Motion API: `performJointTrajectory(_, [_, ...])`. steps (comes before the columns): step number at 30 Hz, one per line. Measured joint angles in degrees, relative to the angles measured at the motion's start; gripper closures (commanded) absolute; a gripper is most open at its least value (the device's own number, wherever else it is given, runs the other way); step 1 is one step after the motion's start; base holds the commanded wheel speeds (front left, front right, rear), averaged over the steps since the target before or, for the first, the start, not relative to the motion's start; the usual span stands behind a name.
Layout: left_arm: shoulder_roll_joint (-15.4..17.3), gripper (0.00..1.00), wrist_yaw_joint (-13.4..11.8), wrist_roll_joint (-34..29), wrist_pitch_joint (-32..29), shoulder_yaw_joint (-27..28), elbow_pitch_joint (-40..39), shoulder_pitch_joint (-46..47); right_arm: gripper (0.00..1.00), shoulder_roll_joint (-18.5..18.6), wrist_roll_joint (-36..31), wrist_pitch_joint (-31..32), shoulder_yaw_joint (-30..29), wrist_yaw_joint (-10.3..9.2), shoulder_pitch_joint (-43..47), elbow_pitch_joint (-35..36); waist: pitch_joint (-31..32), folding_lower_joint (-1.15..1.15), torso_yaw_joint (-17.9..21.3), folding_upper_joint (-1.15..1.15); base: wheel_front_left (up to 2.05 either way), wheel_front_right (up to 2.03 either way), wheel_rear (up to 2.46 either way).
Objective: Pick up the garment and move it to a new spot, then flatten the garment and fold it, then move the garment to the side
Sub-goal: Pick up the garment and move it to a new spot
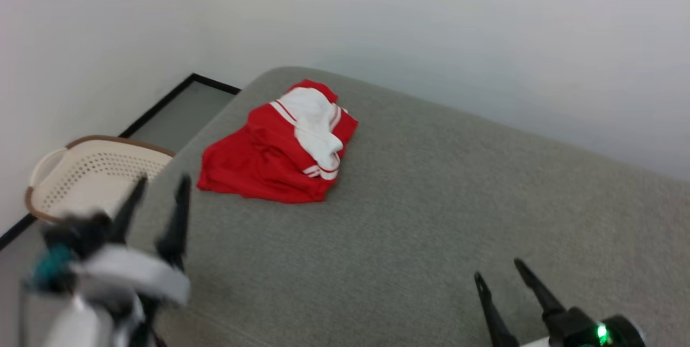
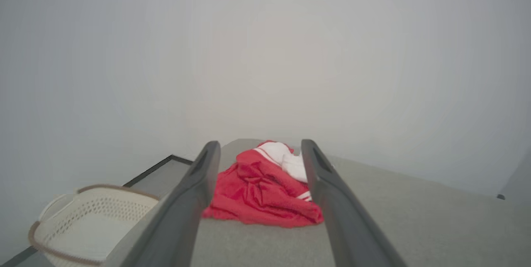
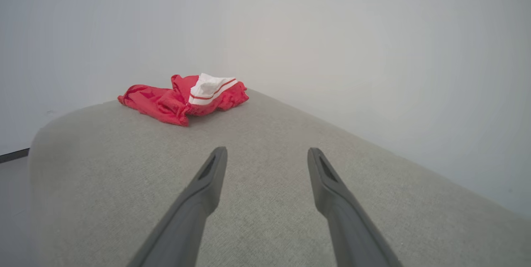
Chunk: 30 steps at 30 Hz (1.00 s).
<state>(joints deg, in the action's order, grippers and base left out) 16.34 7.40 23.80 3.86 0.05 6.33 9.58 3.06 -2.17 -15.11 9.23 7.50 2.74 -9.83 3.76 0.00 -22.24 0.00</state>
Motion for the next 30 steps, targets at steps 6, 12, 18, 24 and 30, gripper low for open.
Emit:
performJointTrajectory(6, [8.02,0.00,0.01,7.33,-5.69,-2.02,3.00,13.63,0.00,1.60,-0.86,0.07,-1.05,0.02,-2.30,1.99,-4.16,0.00,2.98,0.00,0.00,0.00,0.00])
performJointTrajectory(12, [14.55,0.00,0.09,13.12,-13.59,-6.02,7.54,27.28,0.00,3.19,-0.98,0.25,-3.49,0.02,-3.49,5.14,-10.69,0.00,6.90,0.00,0.00,0.00,0.00])
performJointTrajectory(18, [17.56,0.00,0.09,19.38,-24.69,-10.27,14.62,39.80,0.00,4.45,-1.33,1.08,-5.61,0.02,-4.56,9.11,-18.00,0.00,10.25,0.00,0.00,0.00,0.00])
performJointTrajectory(24, [19.61,0.00,0.14,22.19,-36.39,-13.82,22.37,47.35,0.00,5.46,-1.32,2.40,-5.83,0.02,-4.92,12.40,-23.94,0.00,12.45,0.00,0.00,0.00,0.00])
performJointTrajectory(30, [19.96,0.00,-1.47,23.02,-49.22,-16.61,31.30,54.00,0.00,6.02,-0.87,3.69,-5.54,0.02,-6.00,15.80,-30.35,0.00,14.94,0.00,0.00,0.00,0.00])
